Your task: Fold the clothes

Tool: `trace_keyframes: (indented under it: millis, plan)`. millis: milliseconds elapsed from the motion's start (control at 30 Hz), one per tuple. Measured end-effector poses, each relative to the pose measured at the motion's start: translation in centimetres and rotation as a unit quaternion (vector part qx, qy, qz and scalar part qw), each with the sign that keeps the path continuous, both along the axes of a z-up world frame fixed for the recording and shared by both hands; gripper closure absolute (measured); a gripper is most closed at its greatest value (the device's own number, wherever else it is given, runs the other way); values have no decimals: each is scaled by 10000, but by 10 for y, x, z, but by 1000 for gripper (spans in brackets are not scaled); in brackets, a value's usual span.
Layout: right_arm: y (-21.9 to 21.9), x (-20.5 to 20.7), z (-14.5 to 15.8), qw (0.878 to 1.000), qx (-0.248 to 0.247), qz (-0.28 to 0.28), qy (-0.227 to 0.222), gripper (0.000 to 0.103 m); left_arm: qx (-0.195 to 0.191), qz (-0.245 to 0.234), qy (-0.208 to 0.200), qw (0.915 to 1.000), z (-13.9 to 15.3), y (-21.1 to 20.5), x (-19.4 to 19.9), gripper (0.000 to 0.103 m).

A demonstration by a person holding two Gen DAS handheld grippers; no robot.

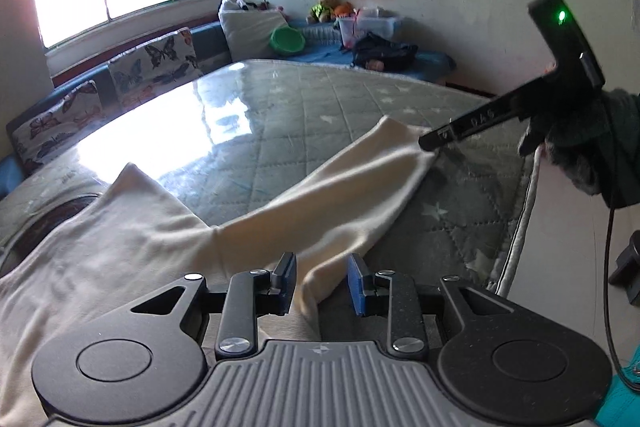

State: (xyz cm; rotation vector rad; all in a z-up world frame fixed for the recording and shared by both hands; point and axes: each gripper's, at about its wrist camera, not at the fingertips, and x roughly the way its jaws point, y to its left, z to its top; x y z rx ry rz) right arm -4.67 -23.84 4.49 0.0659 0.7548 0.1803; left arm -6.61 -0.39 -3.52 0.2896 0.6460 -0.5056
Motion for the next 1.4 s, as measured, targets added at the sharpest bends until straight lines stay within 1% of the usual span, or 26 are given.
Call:
trace_keyframes:
  millis: [33,67,133,200,233,333,467,533,567,633,667,700,800,867,933,1000,1100,1133,1167,1233,1300,1333,1367,1400]
  plan:
    - [1,-1,2,10000,-7,22,-6,81,11,-2,35,10000,-1,-1,0,73]
    - [1,0,3,10000,27,45,-6,87,17,-4,71,10000,-2,-2,0,73]
    - [1,0,4,10000,40,72,-23,91,18,-12,141,9999,-5,-4,0,84]
    - [2,1,7,9999,-40,75,-142,97,1,-16,191,9998,-6,-6,0,90]
    - [2,2,9,9997,-69,68,-208,98,-18,-29,192,9998,-7,-7,-1,93]
    - [0,3,16,9992,-145,26,-374,98,-131,-102,259,9995,-6,-10,-3,93]
    - [-5,9,9,9997,-47,-61,-216,96,-212,-116,255,9994,-6,-11,-6,92]
    - [-9,8,6,9997,99,-146,-156,87,-276,-106,275,9992,-5,-9,-5,86]
    - [-11,6,6,9996,177,-184,-147,83,-317,-110,295,9990,-5,-9,-5,85]
    - [-15,2,7,9991,353,-206,-148,66,-363,-138,320,9987,-4,-9,-6,80]
    - [-16,1,8,9988,434,-200,-139,63,-385,-172,317,9986,-4,-10,-7,80]
    - [-17,-1,8,9985,491,-190,-127,62,-418,-215,322,9984,-4,-10,-9,80]
    - [-11,0,3,9992,358,-119,-92,63,-543,-317,382,9973,-3,-9,-11,77]
    - [-7,2,2,9996,238,-96,-112,64,-669,-405,441,9960,-1,-8,-14,76]
    - [-3,3,2,9998,137,-72,-137,82,-691,-473,392,9957,3,-8,-19,75]
    - [-3,5,2,9997,206,-52,-110,89,-672,-438,302,9963,6,-6,-21,73]
    - [-5,6,2,9993,356,-73,-74,89,-646,-150,81,9978,15,3,-20,69]
    - [-6,6,3,9991,416,-83,-58,86,-630,-31,36,9980,17,7,-18,66]
    - [-7,6,3,9987,494,-100,-34,84,-627,65,41,9980,16,11,-15,66]
    - [-6,5,2,9987,495,-103,-55,69,-615,231,81,9978,14,18,-10,66]
    - [-4,4,1,9990,443,-68,-77,69,-559,303,146,9979,10,21,-7,65]
    - [-2,4,0,9992,396,-41,-101,73,-546,320,166,9979,9,21,-6,65]
    - [0,5,0,9993,363,-19,-116,79,-534,335,185,9978,7,21,-6,65]
    - [0,6,1,9992,379,-22,-102,91,-523,349,203,9978,6,21,-6,65]
